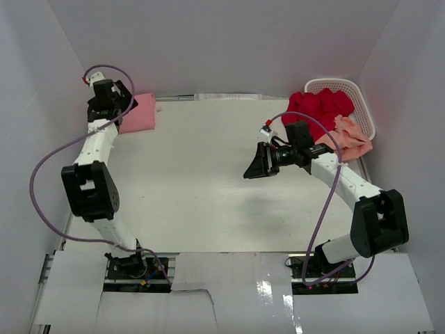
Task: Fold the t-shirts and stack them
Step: Put the neatly folded tshirt into the corner of the board with the left arm
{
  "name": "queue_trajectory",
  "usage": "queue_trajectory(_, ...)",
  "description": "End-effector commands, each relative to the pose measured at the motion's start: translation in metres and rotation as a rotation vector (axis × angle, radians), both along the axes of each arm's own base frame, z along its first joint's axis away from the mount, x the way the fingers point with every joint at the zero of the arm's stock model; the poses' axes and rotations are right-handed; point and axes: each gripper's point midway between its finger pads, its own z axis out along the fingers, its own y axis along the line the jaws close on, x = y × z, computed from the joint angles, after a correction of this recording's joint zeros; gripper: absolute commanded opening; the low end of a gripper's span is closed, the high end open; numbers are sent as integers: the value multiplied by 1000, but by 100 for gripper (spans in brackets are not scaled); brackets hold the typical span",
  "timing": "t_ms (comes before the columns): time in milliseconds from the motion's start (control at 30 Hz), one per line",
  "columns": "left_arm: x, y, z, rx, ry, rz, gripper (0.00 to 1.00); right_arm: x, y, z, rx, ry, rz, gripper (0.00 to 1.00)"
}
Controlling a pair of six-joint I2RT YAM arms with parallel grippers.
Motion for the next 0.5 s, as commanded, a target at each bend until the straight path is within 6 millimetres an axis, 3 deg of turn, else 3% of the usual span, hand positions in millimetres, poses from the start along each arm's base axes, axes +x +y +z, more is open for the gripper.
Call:
queue_trajectory(0,-54,-63,13,-30,37,-95,98,10,-2,9,-11,-116,-14,49)
queue_trajectory(33,-67,-75,25,-35,13,-113,98,13,-3,9,-23,-136,-22,49)
queue_trajectory(67,-84,-87,-1,-61,70,-133,98,14,-5,10,-35,-156,-32,50)
queue_trajectory(100,-94,-114,-5,-69,84,-188,98,18,-8,9,-55,-177,-53,51)
queue_trajectory(200,-135,-143,-16,-52,130,-255,98,21,-11,14,-66,-245,-72,57)
queue_trajectory(300,-172,-154,-19,-61,148,-294,98,21,-14,21,-52,-293,-94,60)
queue_trajectory(367,-189,-154,-10,-60,128,-299,98,18,-14,26,-32,-313,-105,63)
queue_trajectory(467,-210,-152,-19,-36,162,-305,98,17,-16,26,-17,-340,-121,63)
